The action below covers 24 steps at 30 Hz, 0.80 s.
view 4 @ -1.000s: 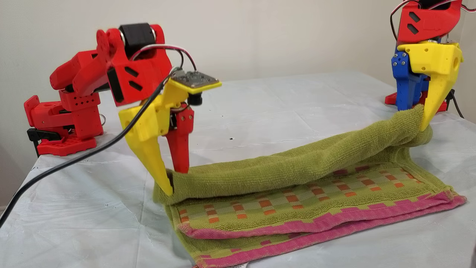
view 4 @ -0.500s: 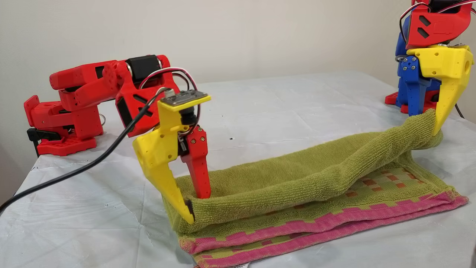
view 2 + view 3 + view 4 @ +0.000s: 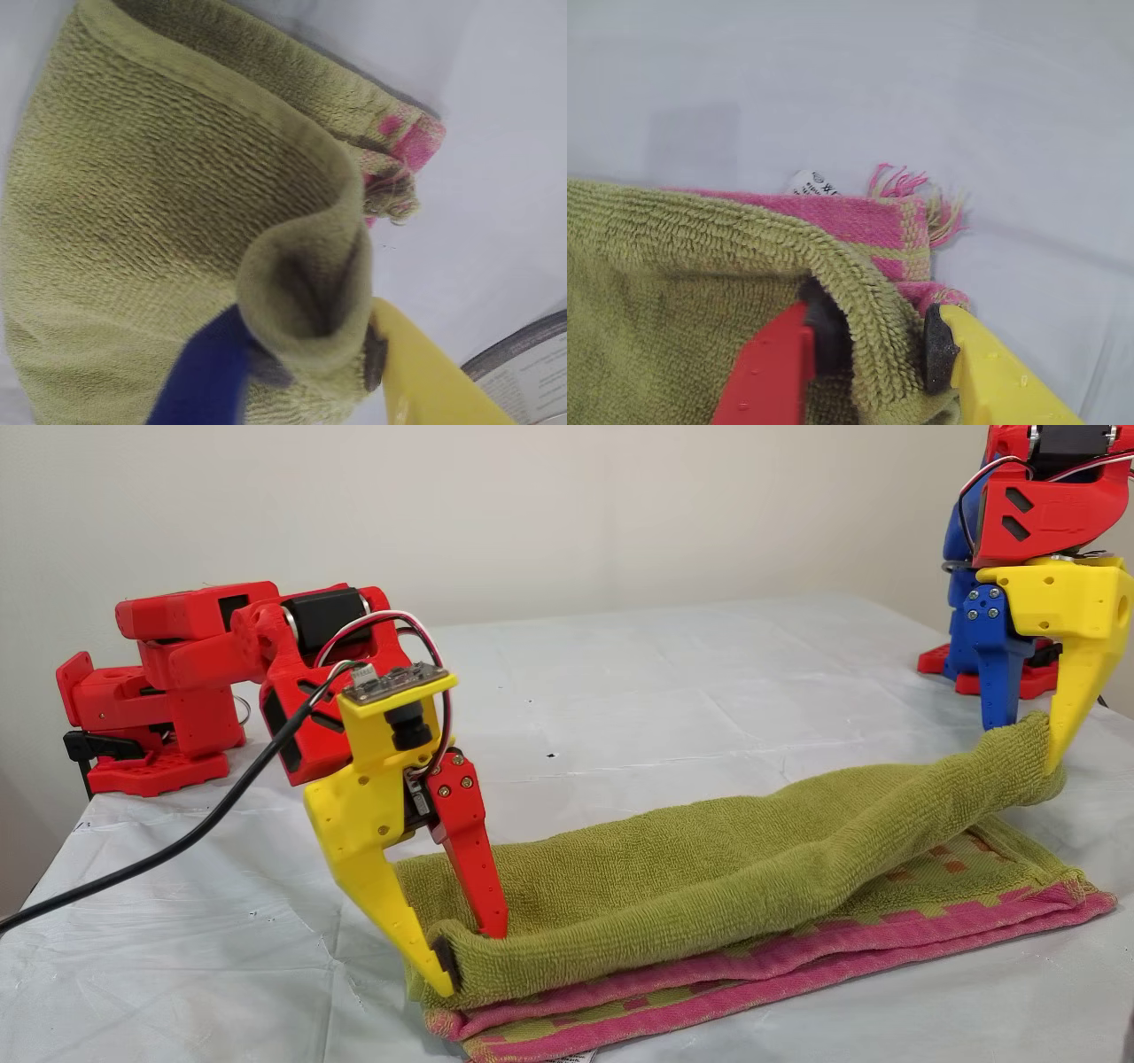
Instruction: Fold the towel.
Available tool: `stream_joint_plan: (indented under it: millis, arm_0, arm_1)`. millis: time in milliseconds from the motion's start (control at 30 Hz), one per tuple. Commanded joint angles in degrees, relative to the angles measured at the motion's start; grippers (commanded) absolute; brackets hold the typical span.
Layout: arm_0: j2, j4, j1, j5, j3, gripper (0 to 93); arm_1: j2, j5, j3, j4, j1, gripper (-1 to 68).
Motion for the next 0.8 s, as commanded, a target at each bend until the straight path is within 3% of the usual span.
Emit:
stream_joint_plan:
  millis: [0, 67, 233, 333, 433, 767]
  arm_0:
    - [2.8, -0.3, -0.1, 0.4, -4.2, 40.9]
    - [2.5, -0.1, -0.1, 0.4, -4.2, 44.3]
    - [2.7, 0.8, -0.6, 0.5, -4.2, 47.1]
    - [4.4, 3.1, -1.3, 1.3, -4.2, 47.6]
    - [6.2, 5.4, -2.1, 1.2, -4.2, 45.7]
    - [9.8, 9.0, -3.6, 1.8, -4.2, 36.0]
  arm_1:
    - [2.8, -0.1, -5.7, -0.9, -0.4, 43.1]
    - [2.9, 0.1, -5.7, 0.2, -0.4, 42.4]
    - [3.8, 0.5, -5.8, 1.8, -0.3, 49.0]
    - [6.0, -0.4, -5.8, 4.3, 0.4, 47.6]
    - [7.7, -2.7, -5.8, 4.8, 1.4, 42.6]
    - [12.2, -8.8, -5.3, 5.0, 3.3, 42.0]
